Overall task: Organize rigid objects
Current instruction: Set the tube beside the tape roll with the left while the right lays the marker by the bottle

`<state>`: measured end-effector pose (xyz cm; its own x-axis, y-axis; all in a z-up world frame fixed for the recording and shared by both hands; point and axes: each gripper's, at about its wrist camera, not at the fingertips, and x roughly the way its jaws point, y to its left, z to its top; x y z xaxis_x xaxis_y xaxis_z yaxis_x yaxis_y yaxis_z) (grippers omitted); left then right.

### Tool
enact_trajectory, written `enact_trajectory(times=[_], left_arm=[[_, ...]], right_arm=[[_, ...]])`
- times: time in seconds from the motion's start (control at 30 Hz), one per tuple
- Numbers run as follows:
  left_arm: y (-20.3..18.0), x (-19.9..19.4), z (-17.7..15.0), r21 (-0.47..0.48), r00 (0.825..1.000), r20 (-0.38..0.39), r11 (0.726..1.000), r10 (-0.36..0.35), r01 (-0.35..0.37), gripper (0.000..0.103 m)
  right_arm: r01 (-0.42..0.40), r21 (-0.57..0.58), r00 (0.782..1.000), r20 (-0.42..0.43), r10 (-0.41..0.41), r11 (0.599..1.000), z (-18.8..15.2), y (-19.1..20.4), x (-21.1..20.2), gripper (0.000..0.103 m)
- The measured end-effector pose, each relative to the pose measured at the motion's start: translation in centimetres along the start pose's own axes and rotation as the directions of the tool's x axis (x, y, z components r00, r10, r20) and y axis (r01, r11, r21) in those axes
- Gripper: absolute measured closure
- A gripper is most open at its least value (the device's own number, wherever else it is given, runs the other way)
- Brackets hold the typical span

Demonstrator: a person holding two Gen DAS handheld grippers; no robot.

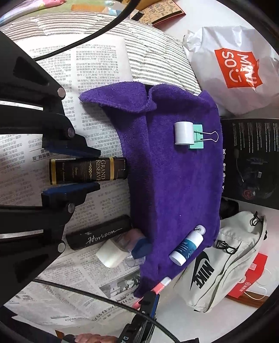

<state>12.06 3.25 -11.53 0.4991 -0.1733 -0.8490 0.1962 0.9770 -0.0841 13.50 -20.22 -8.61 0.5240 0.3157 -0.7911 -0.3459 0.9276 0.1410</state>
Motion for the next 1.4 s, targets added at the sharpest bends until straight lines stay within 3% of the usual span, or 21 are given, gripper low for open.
enact_trajectory(times=[0.43,0.73,1.1,1.4], left_arm=[[0.2,-2.5,1.5,0.011,0.999,0.045,1.000,-0.012,0.012,0.080],[0.5,-3.1,4.7,0.032,0.997,0.071,0.999,-0.027,0.025,0.080],[1.1,0.3,9.6,0.054,0.997,0.039,0.997,-0.065,0.063,0.080],[1.5,4.7,10.3,0.056,0.997,-0.034,0.995,-0.075,0.077,0.080]], right_arm=[[-0.006,-0.002,1.000,0.003,0.006,1.000,0.5,-0.1,0.1,0.086],[-0.008,-0.013,1.000,-0.004,0.008,1.000,1.6,0.0,1.1,0.086],[-0.001,-0.011,1.000,-0.023,0.000,1.000,3.8,-0.5,3.8,0.086],[-0.004,-0.014,0.998,-0.061,0.003,1.000,4.6,-1.0,6.4,0.086]])
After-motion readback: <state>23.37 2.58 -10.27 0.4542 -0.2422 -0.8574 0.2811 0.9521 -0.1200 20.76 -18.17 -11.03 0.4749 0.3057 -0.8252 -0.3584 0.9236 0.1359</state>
